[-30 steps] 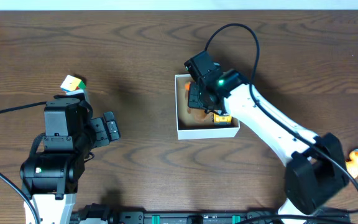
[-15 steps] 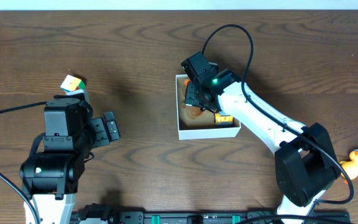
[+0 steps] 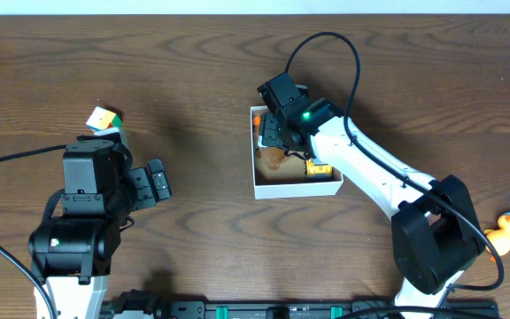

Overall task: Pack container
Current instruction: 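Place the plush hamster into the box beside the truck, release, then move the left gripper to the small cube and grasp it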

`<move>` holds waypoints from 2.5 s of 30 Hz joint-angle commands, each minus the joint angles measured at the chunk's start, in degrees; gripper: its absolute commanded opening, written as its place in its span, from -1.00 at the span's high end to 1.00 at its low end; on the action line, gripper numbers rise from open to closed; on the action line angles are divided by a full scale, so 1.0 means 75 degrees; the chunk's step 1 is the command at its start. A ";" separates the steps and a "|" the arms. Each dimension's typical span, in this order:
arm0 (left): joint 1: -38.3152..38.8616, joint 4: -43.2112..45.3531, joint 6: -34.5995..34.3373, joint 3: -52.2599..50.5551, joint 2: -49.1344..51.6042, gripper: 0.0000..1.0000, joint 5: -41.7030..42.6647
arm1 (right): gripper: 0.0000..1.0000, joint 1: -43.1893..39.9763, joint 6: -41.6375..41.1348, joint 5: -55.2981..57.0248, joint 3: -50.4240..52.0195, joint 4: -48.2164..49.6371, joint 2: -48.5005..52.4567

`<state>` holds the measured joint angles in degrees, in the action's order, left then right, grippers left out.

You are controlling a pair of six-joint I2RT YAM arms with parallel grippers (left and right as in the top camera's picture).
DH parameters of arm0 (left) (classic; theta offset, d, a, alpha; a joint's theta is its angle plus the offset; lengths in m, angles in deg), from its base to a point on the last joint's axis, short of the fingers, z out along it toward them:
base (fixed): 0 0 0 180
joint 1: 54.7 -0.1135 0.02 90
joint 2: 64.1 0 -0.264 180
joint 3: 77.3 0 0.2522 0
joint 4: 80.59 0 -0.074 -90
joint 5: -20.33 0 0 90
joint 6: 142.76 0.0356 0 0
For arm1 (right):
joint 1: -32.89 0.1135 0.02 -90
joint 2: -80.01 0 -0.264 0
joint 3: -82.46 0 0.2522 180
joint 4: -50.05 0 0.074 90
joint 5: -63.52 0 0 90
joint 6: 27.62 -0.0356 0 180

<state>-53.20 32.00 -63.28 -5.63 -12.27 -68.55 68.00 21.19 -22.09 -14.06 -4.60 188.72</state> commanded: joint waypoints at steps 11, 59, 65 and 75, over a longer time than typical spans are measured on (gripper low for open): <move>-0.0026 -0.0044 -0.0012 0.0140 0.0020 -0.96 -0.0032 | -0.98 -0.0055 0.3483 0.1842 -0.0236 -0.0009 -0.2515; -0.2626 0.1510 -0.4048 0.4025 0.7828 -0.96 0.1163 | -0.98 -0.6974 0.3217 -0.0793 0.0393 -0.4465 -0.3392; -0.2626 0.1839 -0.4645 0.4025 0.8230 -0.96 0.1131 | -0.98 -0.6971 0.3276 -0.0799 0.0393 -0.4494 -0.3392; -0.2629 0.2037 -0.5106 0.4025 0.8789 -0.96 0.0699 | -0.99 -0.6974 0.3337 -0.0799 0.0393 -0.4555 -0.3392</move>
<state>-72.70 46.52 -99.34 22.98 52.85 -61.53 15.94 45.11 -27.84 -11.46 -38.72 163.21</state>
